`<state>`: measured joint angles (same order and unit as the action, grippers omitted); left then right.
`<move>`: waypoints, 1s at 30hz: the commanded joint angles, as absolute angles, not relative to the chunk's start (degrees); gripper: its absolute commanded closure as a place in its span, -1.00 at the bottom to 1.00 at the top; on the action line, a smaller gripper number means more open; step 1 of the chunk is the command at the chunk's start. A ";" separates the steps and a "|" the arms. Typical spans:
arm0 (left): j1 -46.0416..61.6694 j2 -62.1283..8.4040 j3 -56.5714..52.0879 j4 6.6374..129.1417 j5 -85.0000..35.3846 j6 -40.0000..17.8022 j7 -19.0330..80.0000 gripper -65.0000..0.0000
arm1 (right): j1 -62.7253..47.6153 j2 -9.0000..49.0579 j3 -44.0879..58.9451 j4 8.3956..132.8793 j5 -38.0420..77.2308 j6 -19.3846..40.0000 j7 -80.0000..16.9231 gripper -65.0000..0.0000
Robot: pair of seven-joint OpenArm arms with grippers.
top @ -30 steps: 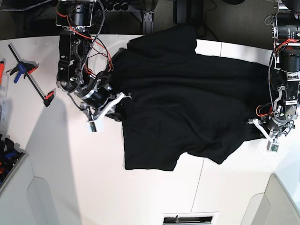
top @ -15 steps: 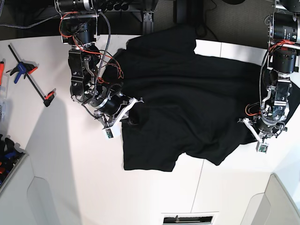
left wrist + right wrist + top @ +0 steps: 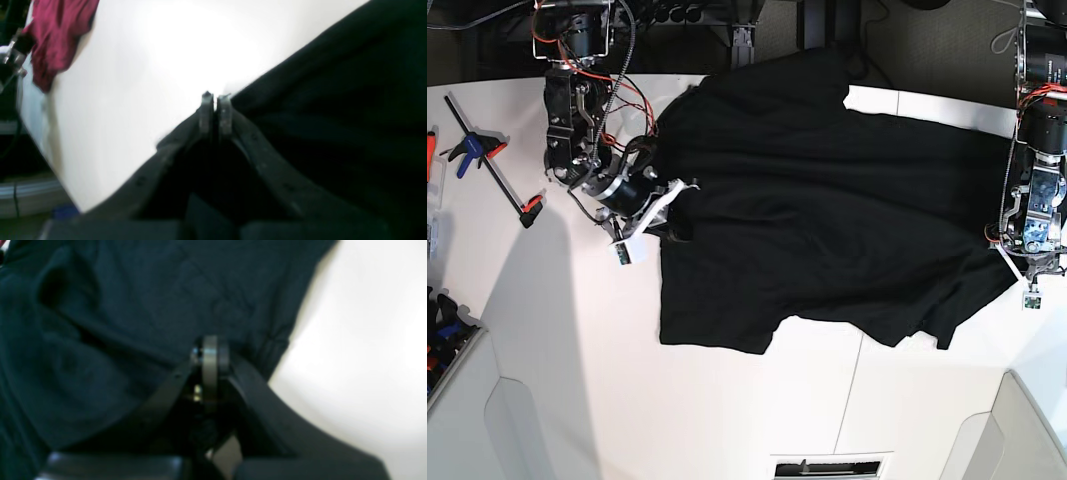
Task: Layout the t-shirt on the table in an organized manner, then fold the t-shirt properly
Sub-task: 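Pull the shirt edges apart to smooth the body flat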
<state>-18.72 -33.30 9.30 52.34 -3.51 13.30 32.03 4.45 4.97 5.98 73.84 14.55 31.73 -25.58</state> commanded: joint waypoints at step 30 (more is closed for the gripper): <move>-29.52 -23.62 8.88 42.76 -11.38 -5.80 21.10 0.92 | 4.25 2.20 10.66 78.13 19.44 30.39 -32.14 1.00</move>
